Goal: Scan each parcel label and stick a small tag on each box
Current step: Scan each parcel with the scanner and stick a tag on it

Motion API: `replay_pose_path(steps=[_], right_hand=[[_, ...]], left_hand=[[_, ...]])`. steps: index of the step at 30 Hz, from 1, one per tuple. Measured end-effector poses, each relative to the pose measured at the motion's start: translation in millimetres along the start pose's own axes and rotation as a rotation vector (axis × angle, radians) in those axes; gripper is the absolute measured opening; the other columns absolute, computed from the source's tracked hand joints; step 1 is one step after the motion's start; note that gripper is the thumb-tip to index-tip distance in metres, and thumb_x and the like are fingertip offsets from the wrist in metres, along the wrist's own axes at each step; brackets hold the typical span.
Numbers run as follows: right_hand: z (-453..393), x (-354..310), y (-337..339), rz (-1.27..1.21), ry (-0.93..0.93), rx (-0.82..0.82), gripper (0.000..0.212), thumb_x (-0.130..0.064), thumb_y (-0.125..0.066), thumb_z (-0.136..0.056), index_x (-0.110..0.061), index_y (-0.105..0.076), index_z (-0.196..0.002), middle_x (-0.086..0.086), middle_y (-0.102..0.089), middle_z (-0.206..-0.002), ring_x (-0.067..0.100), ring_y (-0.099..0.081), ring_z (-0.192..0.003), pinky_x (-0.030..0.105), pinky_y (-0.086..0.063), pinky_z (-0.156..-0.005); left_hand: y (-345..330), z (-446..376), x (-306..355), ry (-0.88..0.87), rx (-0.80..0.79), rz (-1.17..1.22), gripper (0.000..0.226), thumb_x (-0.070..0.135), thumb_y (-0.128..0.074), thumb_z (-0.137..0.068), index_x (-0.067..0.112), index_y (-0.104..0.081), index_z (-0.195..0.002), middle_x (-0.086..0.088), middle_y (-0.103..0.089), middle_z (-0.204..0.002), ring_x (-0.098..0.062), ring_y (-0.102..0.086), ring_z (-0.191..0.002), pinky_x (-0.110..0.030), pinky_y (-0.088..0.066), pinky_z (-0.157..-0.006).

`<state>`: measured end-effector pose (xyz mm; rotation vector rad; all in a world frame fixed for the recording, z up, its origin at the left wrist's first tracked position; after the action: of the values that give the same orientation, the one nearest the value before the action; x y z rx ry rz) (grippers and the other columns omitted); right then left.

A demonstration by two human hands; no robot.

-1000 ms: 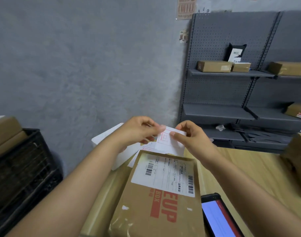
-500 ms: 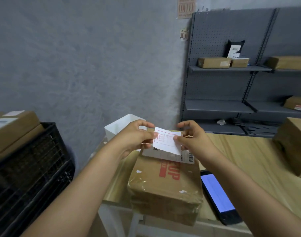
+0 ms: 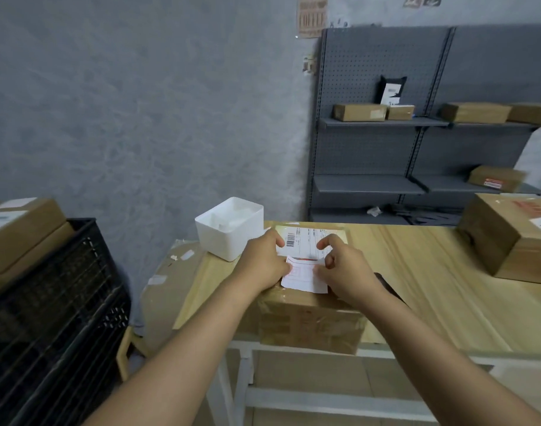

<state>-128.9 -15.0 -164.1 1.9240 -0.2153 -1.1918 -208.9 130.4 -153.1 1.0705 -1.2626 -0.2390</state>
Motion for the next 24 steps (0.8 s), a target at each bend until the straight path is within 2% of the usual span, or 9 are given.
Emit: replay_pose_path(steps=[5, 7, 10, 15, 18, 20, 22, 24], right_hand=[[9, -2, 0, 0.201, 0.104, 0.043, 0.032, -0.012, -0.058, -0.087, -0.017, -0.054, -0.118, 0.003, -0.044, -0.122, 0.021, -0.052, -0.104, 0.03, -0.046, -0.08], [15, -4, -1, 0.28, 0.198, 0.071, 0.029, -0.02, -0.056, -0.089, -0.019, -0.059, -0.117, 0.0, -0.046, -0.126, 0.021, -0.046, -0.112, 0.031, -0.043, -0.088], [20, -3, -4, 0.372, 0.251, 0.001, 0.029, -0.032, -0.047, -0.096, -0.026, -0.061, -0.12, -0.004, -0.053, -0.124, 0.019, -0.046, -0.112, 0.032, -0.04, -0.093], [21, 7, 11, 0.486, 0.125, 0.062, 0.032, -0.026, -0.04, -0.097, -0.027, -0.059, -0.123, -0.003, -0.054, -0.126, 0.019, -0.046, -0.109, 0.032, -0.043, -0.091], [25, 0, 4, 0.37, 0.15, -0.005, 0.033, -0.034, -0.043, -0.097, -0.028, -0.058, -0.126, -0.004, -0.049, -0.134, 0.018, -0.041, -0.119, 0.03, -0.037, -0.098], [28, 1, -1, 0.347, 0.113, -0.064, 0.033, -0.036, -0.045, -0.095, -0.033, -0.057, -0.126, -0.004, -0.044, -0.139, 0.02, -0.036, -0.126, 0.033, -0.033, -0.102], [31, 12, 6, 0.329, 0.002, -0.021, 0.037, -0.033, -0.048, -0.093, -0.032, -0.053, -0.129, -0.001, -0.037, -0.144, 0.024, -0.033, -0.129, 0.038, -0.034, -0.105], [35, 28, 16, 0.237, -0.14, 0.056, 0.049, -0.031, -0.051, -0.091, -0.024, -0.043, -0.138, 0.006, -0.035, -0.146, 0.027, -0.037, -0.127, 0.044, -0.038, -0.104]], left_hand=[[-3, 9, 8, -0.153, 0.099, -0.289, 0.039, 0.032, -0.071, -0.079, 0.025, -0.055, -0.114, -0.001, -0.053, -0.113, -0.022, -0.057, -0.097, -0.025, -0.039, -0.069], [-6, 13, 10, -0.195, 0.088, -0.325, 0.032, 0.036, -0.066, -0.082, 0.032, -0.059, -0.113, -0.002, -0.047, -0.119, -0.022, -0.055, -0.102, -0.026, -0.042, -0.073], [-11, 18, 8, -0.199, 0.023, -0.354, 0.029, 0.042, -0.057, -0.088, 0.037, -0.063, -0.116, -0.003, -0.044, -0.127, -0.023, -0.046, -0.118, -0.033, -0.046, -0.089], [3, 21, -3, -0.165, 0.152, -0.426, 0.03, 0.039, -0.051, -0.092, 0.03, -0.062, -0.119, -0.003, -0.047, -0.12, -0.021, -0.044, -0.113, -0.032, -0.044, -0.084], [-3, 23, 3, -0.224, 0.065, -0.405, 0.036, 0.042, -0.05, -0.092, 0.034, -0.057, -0.127, -0.002, -0.045, -0.128, -0.021, -0.041, -0.119, -0.035, -0.043, -0.093], [-7, 24, 3, -0.204, 0.003, -0.434, 0.036, 0.04, -0.05, -0.092, 0.034, -0.056, -0.127, -0.002, -0.044, -0.133, -0.023, -0.04, -0.123, -0.038, -0.043, -0.097], [-2, 23, -7, -0.125, 0.012, -0.41, 0.035, 0.034, -0.046, -0.094, 0.029, -0.054, -0.128, -0.004, -0.046, -0.131, -0.026, -0.044, -0.119, -0.039, -0.046, -0.094], [4, 21, -21, -0.027, 0.017, -0.325, 0.04, 0.033, -0.044, -0.095, 0.021, -0.048, -0.133, -0.008, -0.049, -0.129, -0.028, -0.05, -0.113, -0.036, -0.047, -0.087]])
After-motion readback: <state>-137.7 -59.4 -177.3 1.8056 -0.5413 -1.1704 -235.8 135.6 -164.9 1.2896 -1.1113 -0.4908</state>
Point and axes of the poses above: each hand's wrist, its own z-axis away from the middle knuckle, its own y-axis out of the back of the hand, x = y × z, the point moved 3 cm from there along -z, towards the middle knuckle
